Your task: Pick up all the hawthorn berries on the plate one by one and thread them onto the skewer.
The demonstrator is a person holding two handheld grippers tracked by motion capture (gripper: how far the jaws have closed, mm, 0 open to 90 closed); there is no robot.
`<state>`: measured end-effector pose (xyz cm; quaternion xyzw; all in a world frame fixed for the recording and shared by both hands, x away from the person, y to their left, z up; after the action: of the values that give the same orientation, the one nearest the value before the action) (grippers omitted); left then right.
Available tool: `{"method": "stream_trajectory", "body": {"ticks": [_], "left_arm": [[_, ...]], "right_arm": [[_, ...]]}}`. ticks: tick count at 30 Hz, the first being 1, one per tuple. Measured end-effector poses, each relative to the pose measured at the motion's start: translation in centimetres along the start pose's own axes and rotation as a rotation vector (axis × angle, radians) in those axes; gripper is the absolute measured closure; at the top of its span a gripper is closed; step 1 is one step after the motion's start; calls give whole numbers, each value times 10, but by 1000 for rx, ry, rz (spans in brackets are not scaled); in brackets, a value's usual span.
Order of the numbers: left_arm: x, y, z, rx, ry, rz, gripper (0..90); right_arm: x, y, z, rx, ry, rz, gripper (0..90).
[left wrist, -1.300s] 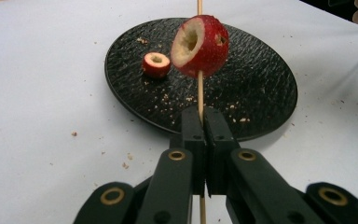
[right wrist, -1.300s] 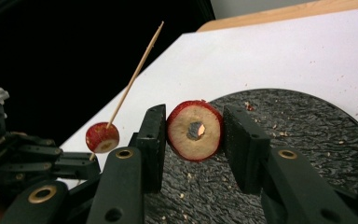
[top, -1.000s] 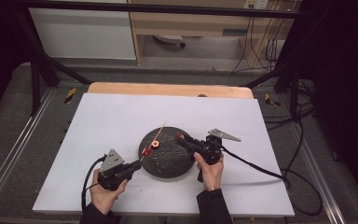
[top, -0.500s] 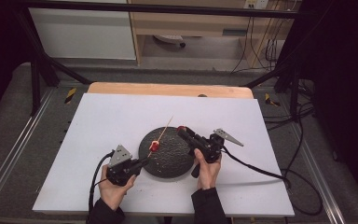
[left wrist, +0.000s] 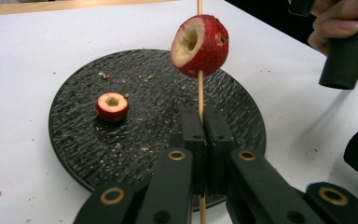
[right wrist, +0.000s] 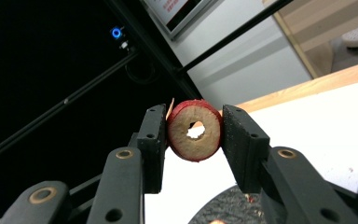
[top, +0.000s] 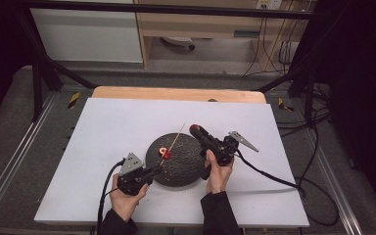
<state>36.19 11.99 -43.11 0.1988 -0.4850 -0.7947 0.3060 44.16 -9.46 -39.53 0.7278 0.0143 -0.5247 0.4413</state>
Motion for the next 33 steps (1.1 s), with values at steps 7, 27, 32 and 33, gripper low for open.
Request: {"method": "stream_trajectory", "body": {"ticks": [7,27,32,33], "left_arm": [[6,-4,-1,-6,-17,-9,883],[11,-4,-3,-11,-41,-20,883],[13,-5,-4,-13,-46,-24,883],[13,-5,-4,-13,-49,-24,883]], "right_arm": [[-1,6,-1,64,16,-15,619],[3,6,-9,143,40,-70,619],[3,6,-8,147,46,-72,619],[3,6,-8,147,48,-72,619]]}}
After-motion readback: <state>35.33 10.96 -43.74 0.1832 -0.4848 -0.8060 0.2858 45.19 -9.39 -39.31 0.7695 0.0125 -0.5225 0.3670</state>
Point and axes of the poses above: each handheld gripper's, and its own axes: z roughly backward along the jaws, y roughly out of its top, x roughly to its right, the point moved 5 cm from there along -z, roughly forward along the jaws, and after that the axes turned 12 degrees about -z, right-handed, at the moved point
